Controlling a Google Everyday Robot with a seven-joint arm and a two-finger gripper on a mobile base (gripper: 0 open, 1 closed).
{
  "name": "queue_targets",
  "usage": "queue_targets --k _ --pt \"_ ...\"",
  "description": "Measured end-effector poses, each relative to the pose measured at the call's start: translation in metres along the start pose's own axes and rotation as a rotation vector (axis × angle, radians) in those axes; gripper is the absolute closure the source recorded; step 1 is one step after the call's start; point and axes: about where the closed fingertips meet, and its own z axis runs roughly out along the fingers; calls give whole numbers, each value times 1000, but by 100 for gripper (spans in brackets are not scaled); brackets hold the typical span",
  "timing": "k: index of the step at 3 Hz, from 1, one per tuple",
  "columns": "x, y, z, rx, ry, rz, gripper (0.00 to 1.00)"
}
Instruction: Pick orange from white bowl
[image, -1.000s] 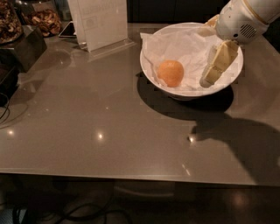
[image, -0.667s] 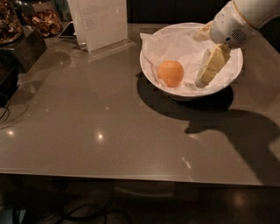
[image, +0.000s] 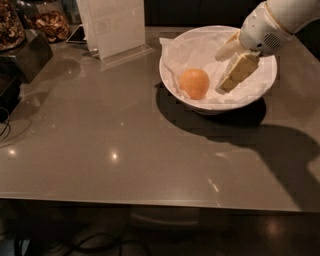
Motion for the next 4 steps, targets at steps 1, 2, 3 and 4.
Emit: queue_targets --k 1,2,3,4 --pt "5 -13 21 -31 -21 21 33" --pt "9 -29 46 -72 -33 32 24" --pt "17 -41 68 -107 -42 52 24" --pt "19 -51 82 -123 -49 62 25"
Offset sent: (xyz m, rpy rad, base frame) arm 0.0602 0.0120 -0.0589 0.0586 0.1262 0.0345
